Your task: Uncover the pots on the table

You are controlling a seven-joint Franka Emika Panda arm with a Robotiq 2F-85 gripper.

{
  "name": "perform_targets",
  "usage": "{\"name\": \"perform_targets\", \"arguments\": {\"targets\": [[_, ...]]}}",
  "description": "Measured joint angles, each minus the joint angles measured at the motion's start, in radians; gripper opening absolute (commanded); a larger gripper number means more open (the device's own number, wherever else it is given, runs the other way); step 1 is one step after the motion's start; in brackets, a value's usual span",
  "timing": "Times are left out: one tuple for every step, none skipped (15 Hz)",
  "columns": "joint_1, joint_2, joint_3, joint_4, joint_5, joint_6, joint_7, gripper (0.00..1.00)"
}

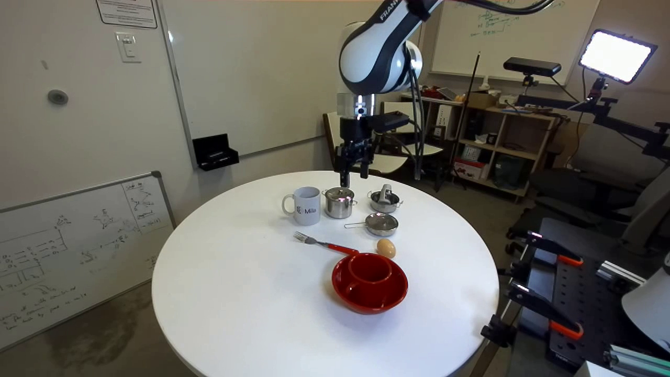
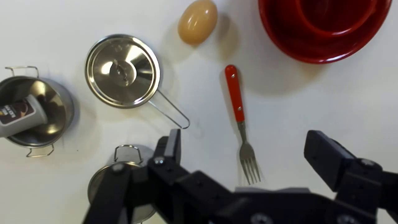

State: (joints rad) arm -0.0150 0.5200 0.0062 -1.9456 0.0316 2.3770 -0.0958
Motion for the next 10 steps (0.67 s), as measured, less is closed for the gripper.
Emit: {"name": "perform_targets", "arguments": {"targets": [[-0.002,0.033,-0.010,0.023,-0.005,0.029,0.001,1.00],[-0.003,0.064,-0.020,0.048,-0.010,0.052,0.005,1.00],[-0.004,0.093,-0.031,0.074,-0.019,0.070,0.015,1.00],[-0.004,0.123,-0.042,0.102,-0.026,0.084,0.027,1.00],[-0.004,0.149,-0.053,0.129,-0.032,0.093,0.039,1.00],[-0.005,0.175,-0.063,0.158,-0.037,0.097,0.051,1.00],[-0.005,0.198,-0.072,0.187,-0.040,0.099,0.061,1.00],[-0.006,0.222,-0.081,0.217,-0.042,0.099,0.071,1.00],[-0.007,0.244,-0.087,0.247,-0.043,0.099,0.078,1.00],[-0.009,0.266,-0.093,0.277,-0.043,0.099,0.084,1.00]]}}
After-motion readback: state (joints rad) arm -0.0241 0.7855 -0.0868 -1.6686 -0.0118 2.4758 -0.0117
